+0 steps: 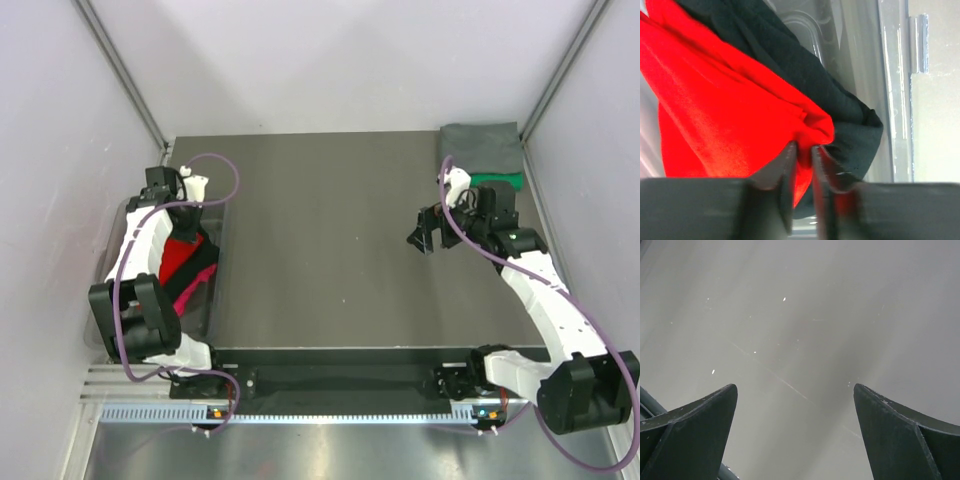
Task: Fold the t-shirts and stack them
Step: Grab the tshirt from the pile
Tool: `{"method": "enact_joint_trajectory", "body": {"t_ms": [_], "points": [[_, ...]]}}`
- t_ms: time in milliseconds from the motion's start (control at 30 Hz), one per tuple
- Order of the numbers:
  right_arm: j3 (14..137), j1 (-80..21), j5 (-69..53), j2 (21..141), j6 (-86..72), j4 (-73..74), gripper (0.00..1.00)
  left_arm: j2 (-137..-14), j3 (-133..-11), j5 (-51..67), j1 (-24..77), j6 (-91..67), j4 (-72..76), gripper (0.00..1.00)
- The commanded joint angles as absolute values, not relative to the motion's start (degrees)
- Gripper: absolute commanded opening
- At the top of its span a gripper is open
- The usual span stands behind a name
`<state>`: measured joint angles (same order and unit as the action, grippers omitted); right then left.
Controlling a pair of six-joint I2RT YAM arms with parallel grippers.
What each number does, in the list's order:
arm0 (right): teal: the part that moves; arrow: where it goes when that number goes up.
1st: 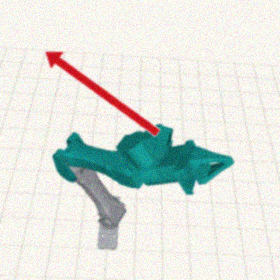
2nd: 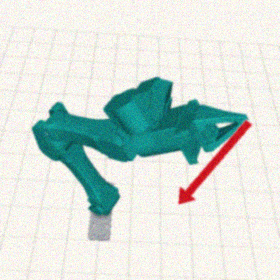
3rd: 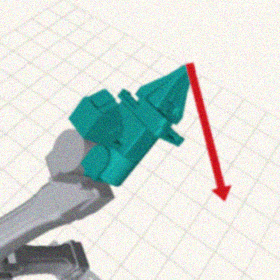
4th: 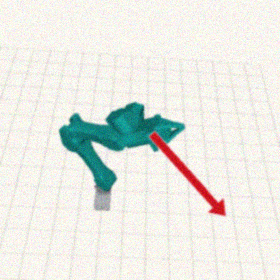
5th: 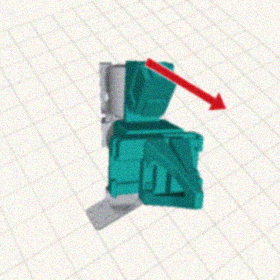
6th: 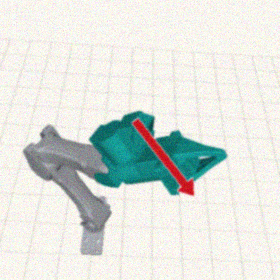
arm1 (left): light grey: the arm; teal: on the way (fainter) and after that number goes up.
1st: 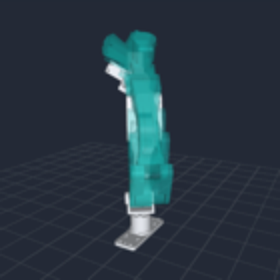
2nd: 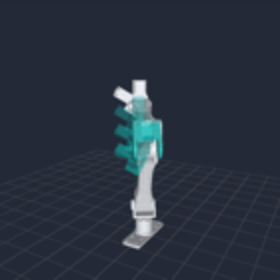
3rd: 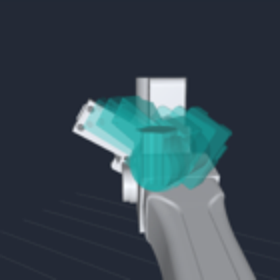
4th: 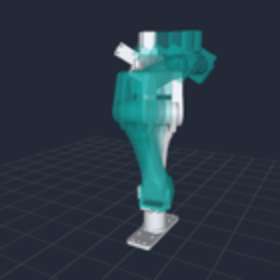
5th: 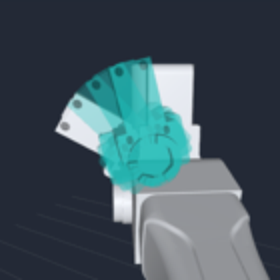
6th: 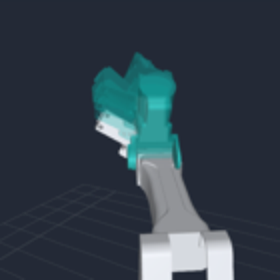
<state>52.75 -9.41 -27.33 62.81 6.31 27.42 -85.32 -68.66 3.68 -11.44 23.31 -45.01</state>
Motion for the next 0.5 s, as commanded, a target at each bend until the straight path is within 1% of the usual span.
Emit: {"method": "enact_joint_trajectory", "body": {"t_ms": [0, 33, 133, 233, 333, 367, 400, 433, 467], "points": [[51.6, -10.0, -29.1, 60.3, 7.6, 25.0, 1.00, -85.4, -71.2, 5.6, -11.6, 23.0, -44.3, 0.16], [51.4, -10.1, -29.2, 59.9, 7.7, 24.8, 1.00, -85.3, -71.1, 5.7, -11.5, 23.1, -44.3, 0.09], [51.0, -10.0, -29.3, 59.9, 8.0, 24.5, 1.00, -85.2, -70.9, 6.0, -11.6, 23.3, -44.6, 0.00], [51.9, -9.9, -29.6, 59.7, 10.1, 25.3, 0.99, -84.0, -72.6, 8.0, -11.6, 23.2, -46.6, 0.00], [52.8, -10.0, -29.8, 59.6, 16.3, 27.1, 1.00, -80.4, -77.7, 14.0, -11.5, 23.5, -48.9, 0.00], [53.6, -10.1, -29.3, 59.9, 17.7, 27.4, 1.00, -79.5, -81.6, 16.3, -11.3, 22.7, -49.8, 0.00], [54.0, -10.2, -25.7, 60.6, 17.8, 26.9, 1.00, -78.2, -84.2, 17.6, -10.7, 22.5, -50.6, 0.00], [55.4, -10.2, -24.0, 61.3, 17.8, 26.8, 1.00, -77.9, -90.0, 18.9, -10.2, 22.6, -51.8, 0.00], [56.5, -10.2, -22.7, 62.1, 17.7, 27.0, 1.00, -77.8, -93.1, 20.0, -9.6, 22.7, -54.0, 0.00]]}}
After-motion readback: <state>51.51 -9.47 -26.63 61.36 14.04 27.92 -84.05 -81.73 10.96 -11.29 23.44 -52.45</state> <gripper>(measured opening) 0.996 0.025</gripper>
